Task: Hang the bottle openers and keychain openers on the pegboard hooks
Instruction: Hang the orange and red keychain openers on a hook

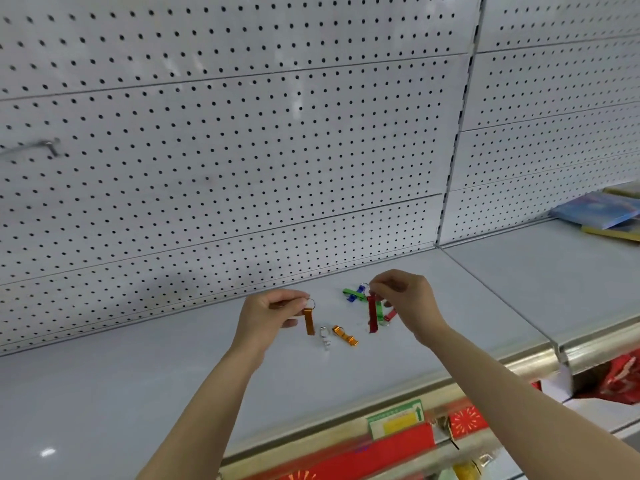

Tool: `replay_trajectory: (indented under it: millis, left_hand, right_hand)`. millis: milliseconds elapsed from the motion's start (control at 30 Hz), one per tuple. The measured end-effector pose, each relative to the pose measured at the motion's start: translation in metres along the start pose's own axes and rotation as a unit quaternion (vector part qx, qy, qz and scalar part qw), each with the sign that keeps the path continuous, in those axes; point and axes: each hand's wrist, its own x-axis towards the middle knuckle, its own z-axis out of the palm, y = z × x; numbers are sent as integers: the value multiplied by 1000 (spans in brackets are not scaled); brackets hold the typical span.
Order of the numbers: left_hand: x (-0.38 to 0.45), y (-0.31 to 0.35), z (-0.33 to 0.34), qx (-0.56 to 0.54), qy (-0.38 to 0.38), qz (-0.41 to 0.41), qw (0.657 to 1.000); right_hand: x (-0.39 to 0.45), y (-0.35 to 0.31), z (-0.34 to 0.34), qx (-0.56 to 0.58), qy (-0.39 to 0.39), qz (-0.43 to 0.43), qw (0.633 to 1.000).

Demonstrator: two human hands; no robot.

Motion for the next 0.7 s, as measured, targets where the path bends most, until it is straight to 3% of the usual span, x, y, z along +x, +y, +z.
replay_trajectory:
  millis: [200, 700]
  left_hand:
    - [-35, 29, -20, -47, 31, 45, 997]
    - [-172, 98, -96, -78, 113, 141, 980]
  right_hand:
    - [-42, -54, 25, 84, -10, -31, 996]
    - [-169, -173, 100, 166, -39, -127, 977]
